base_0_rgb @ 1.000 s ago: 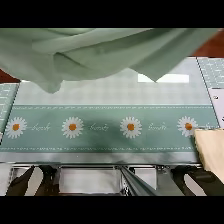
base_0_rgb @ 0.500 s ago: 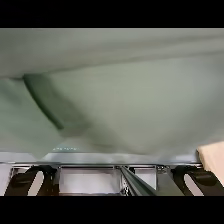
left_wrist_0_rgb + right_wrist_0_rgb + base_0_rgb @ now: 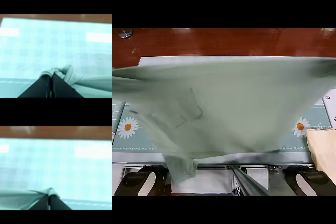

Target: Fold the shirts.

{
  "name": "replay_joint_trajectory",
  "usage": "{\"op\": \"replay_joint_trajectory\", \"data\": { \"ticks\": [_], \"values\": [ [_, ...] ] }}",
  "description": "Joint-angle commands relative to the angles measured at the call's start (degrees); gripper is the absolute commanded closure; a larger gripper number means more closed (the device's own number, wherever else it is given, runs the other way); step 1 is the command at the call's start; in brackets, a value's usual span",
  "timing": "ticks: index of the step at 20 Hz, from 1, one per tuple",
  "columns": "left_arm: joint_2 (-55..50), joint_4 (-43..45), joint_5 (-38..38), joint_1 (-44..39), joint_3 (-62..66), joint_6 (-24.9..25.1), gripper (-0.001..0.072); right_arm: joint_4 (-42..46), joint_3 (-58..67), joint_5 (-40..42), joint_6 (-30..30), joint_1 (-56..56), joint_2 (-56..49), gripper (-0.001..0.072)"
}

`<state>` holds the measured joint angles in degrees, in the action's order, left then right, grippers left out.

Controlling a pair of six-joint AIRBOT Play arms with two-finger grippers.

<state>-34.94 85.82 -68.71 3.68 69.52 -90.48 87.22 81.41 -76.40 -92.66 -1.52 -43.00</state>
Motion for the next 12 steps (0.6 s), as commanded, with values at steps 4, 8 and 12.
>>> {"op": "replay_joint_trajectory", "data": {
  "ticks": [4,8,12],
  "values": [
    [-19.0,-6.0,25.5,-0.2,-10.1,-6.5,0.0688,-2.7,-4.1,20.2,-3.1,0.0,-25.6,0.0692],
    [-32.1,-20.9,36.8,-0.5,-10.1,-6.5,0.0687,-11.7,8.6,23.6,-3.4,0.4,-45.6,0.0691],
    [-39.9,-28.0,38.9,-0.6,-9.7,-6.5,0.0595,-22.5,19.3,22.7,-6.8,2.5,-58.9,0.0636]
  ]
}}
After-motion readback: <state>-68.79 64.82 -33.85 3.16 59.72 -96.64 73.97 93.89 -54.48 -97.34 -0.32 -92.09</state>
